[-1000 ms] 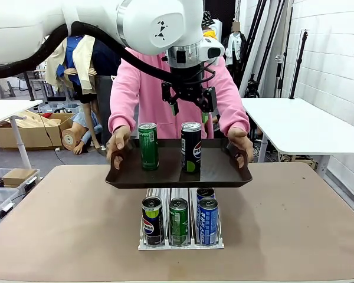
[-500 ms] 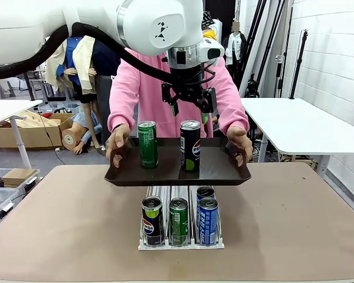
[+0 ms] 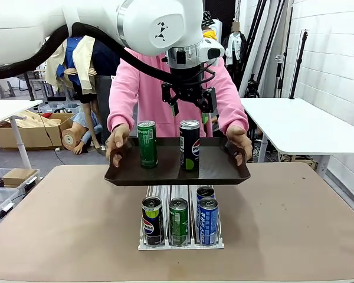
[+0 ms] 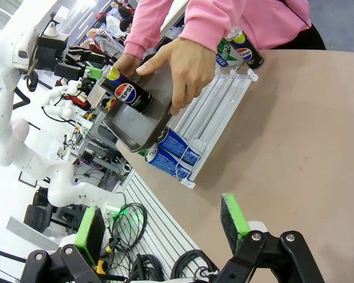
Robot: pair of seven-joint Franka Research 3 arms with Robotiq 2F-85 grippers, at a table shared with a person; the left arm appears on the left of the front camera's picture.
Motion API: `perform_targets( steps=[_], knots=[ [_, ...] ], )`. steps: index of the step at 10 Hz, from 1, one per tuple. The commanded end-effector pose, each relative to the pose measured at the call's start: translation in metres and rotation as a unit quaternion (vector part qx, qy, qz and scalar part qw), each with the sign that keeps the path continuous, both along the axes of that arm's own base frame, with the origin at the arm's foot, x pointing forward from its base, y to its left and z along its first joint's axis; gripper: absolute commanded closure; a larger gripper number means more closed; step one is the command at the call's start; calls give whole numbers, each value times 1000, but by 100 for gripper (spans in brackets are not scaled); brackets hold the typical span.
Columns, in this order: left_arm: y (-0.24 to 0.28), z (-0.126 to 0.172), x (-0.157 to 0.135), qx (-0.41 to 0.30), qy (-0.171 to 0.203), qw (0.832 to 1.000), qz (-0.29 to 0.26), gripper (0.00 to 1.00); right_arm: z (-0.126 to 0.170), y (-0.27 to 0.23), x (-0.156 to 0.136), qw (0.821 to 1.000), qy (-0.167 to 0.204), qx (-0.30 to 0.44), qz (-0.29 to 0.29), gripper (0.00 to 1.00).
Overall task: Retrieve and hand over the desired beverage to the person.
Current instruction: Place the picked can on the Handle tray extended by the person.
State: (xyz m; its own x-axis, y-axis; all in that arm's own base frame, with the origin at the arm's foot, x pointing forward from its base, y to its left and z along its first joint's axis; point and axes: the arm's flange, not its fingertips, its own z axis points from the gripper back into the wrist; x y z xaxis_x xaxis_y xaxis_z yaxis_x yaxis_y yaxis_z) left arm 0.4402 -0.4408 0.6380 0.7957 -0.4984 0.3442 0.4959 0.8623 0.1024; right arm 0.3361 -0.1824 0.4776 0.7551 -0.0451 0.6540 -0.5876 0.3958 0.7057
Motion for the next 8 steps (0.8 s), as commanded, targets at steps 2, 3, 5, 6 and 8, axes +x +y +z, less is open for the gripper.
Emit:
perform_targets(
  steps=[2, 3, 5, 6, 8],
  knots=[
    [1, 2, -1, -3, 2, 1000, 3, 0, 0, -1, 0, 1000, -7, 5, 2, 0],
    [1, 2, -1, -3, 2, 1000, 3, 0, 0, -1, 0, 1000, -7, 5, 2, 0],
    [1, 2, -1, -3, 2, 1000, 3, 0, 0, -1, 0, 1000, -7, 5, 2, 0],
    [0, 0, 0, 0, 0, 1000, 0, 0, 0, -1, 0, 1000, -7, 5, 2, 0],
    [38, 32, 7, -22, 10, 999, 44, 0, 0, -1, 0, 1000, -7, 5, 2, 0]
  ],
)
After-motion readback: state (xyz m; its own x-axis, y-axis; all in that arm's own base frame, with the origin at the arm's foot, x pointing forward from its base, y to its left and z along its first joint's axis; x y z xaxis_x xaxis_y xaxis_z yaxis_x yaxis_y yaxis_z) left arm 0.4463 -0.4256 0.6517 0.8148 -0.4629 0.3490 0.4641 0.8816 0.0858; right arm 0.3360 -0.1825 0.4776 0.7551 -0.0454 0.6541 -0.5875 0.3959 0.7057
